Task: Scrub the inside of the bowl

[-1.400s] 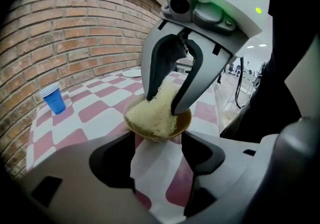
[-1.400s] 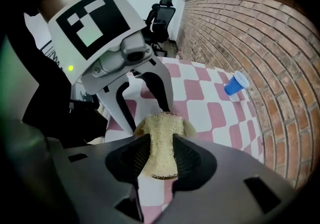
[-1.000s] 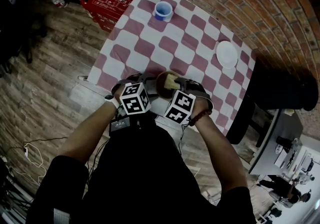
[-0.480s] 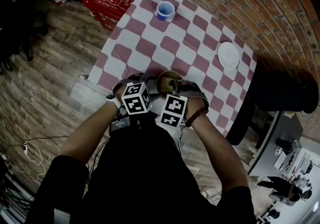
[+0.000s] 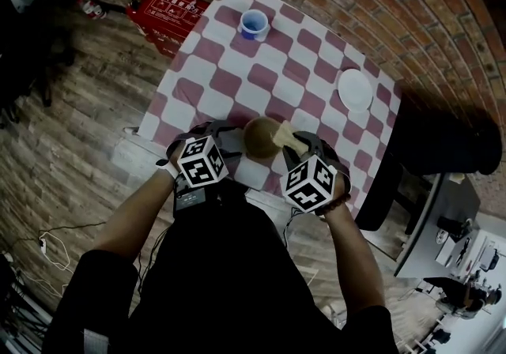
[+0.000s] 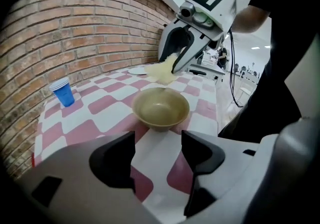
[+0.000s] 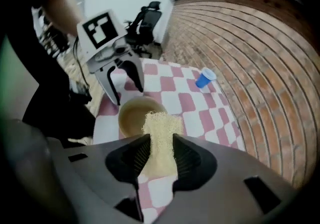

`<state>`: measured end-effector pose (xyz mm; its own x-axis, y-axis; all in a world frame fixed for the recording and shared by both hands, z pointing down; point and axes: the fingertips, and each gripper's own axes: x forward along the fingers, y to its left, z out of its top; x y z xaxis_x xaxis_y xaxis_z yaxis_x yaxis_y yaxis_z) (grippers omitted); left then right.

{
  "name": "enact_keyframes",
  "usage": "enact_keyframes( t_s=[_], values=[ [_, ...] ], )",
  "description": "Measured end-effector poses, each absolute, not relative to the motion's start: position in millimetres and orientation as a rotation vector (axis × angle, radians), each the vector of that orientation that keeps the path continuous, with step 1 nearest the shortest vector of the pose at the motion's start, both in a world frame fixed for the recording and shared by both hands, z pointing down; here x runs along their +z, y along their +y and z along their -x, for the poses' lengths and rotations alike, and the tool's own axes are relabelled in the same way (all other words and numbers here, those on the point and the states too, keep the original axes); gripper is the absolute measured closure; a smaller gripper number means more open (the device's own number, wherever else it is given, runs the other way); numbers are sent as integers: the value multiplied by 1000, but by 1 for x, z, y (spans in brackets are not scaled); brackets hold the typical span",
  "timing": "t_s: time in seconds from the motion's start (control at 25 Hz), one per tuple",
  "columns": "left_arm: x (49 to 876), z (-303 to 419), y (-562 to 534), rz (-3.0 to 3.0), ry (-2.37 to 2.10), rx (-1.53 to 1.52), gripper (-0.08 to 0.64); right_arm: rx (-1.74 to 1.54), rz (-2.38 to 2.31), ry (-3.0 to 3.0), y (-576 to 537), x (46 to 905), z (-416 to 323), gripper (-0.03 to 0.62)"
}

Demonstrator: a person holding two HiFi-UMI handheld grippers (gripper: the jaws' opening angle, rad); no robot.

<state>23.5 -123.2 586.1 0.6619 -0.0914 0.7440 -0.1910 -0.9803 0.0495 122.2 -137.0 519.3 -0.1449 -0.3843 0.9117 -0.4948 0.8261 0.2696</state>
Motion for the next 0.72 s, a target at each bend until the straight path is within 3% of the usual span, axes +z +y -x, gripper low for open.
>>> enact_keyframes(
  t_s=[0.52,0.72],
  values=[
    [483,32,-162,-2432,-827,645,279,1248,-1587,-2150,-99,460,-217,439],
    [450,28,-159,-2329,-949,551,281,1407,-1703,-2298,-76,417,-219,439]
  ],
)
